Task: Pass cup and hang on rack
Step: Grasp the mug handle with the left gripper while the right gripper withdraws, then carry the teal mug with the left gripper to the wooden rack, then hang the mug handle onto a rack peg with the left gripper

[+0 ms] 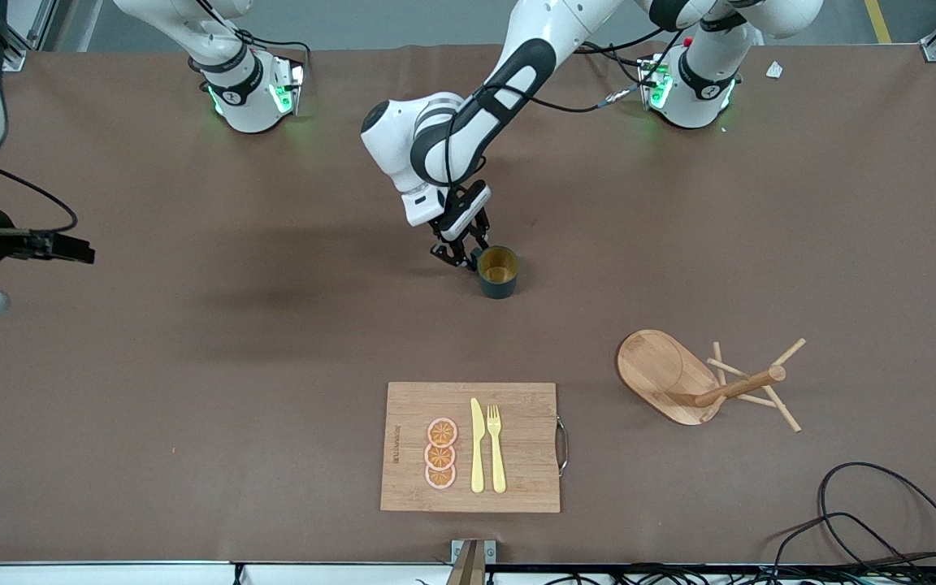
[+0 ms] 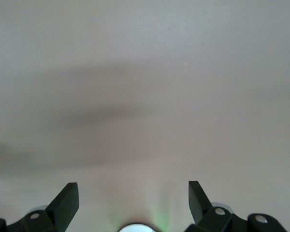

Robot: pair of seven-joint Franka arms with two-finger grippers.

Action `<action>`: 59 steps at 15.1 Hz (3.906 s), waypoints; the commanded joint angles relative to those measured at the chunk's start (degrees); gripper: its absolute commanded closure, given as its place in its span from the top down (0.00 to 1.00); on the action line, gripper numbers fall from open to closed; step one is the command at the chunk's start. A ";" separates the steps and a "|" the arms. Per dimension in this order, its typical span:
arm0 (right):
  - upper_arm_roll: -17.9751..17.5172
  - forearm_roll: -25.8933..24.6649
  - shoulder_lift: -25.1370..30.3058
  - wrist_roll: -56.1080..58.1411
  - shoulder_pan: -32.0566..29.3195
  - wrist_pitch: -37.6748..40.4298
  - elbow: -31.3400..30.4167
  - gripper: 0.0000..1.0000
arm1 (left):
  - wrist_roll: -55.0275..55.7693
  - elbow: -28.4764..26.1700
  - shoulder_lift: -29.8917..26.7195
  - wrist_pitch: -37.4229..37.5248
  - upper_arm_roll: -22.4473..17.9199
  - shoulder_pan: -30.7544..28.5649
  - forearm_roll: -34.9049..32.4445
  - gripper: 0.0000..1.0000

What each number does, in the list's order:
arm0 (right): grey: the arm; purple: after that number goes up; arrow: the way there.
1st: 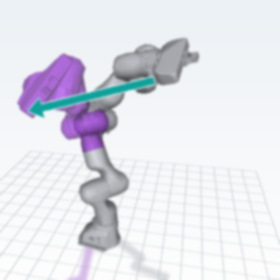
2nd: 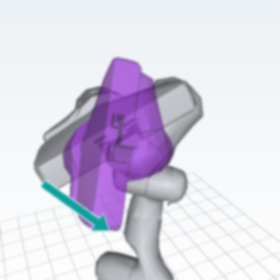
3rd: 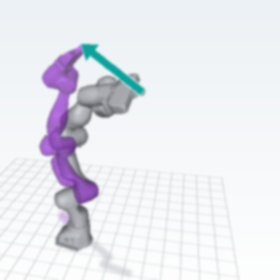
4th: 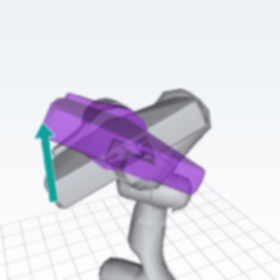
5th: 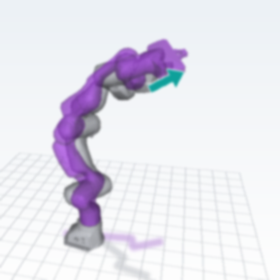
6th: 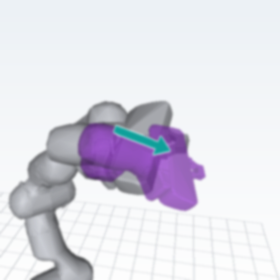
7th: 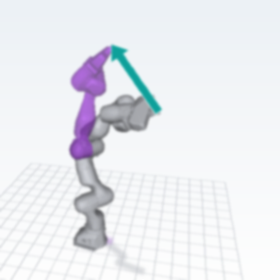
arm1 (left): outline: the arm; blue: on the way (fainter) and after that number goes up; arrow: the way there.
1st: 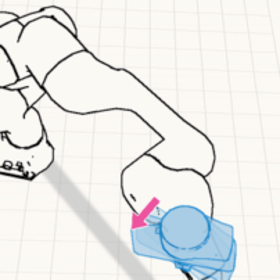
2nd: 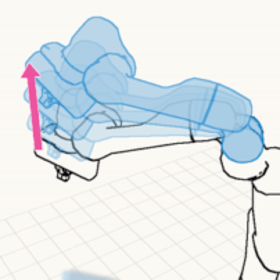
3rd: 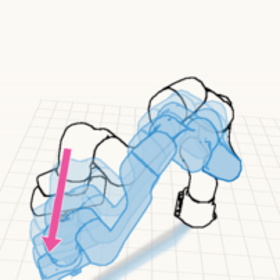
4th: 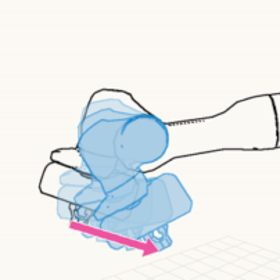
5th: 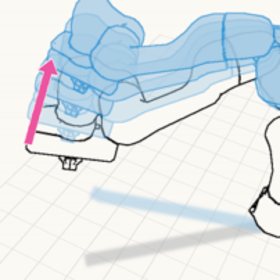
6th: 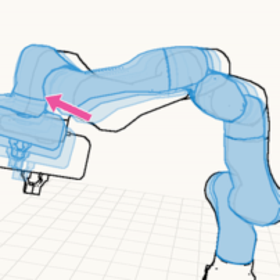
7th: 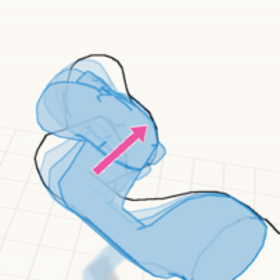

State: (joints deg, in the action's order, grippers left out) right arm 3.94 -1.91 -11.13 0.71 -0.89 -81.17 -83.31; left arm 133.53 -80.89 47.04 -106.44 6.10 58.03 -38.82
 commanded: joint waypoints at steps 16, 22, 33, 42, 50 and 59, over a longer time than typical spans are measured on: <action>-1.22 0.42 7.88 -2.80 0.01 -8.04 -8.62 1.00 | -32.07 1.79 -18.81 0.71 0.05 -14.76 20.51 0.02; -0.87 0.86 10.52 -6.07 0.19 -6.11 -9.86 1.00 | -47.92 1.87 -24.46 0.62 0.14 -28.12 40.29 0.02; 0.28 0.94 15.53 -6.16 0.36 -1.71 -9.68 1.00 | -58.83 1.61 -24.20 2.19 -0.03 -49.23 72.38 0.02; 0.01 0.94 15.70 -6.07 1.07 -1.44 -9.33 1.00 | -69.81 1.61 -19.98 10.02 -0.03 -58.90 84.44 0.02; -0.16 0.86 17.90 -5.81 1.07 -0.56 -9.33 1.00 | -72.53 1.61 -17.69 10.64 -0.03 -63.03 86.63 0.01; -0.07 0.77 17.81 -3.61 0.72 0.14 -9.33 1.00 | -75.26 1.61 -15.93 10.90 -0.03 -66.46 88.21 0.01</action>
State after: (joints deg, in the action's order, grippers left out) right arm 3.72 -1.49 5.52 -3.78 -0.05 -81.33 -91.31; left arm 59.59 -79.62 30.87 -96.56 5.70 -7.15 47.55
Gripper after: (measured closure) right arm 0.000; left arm 0.789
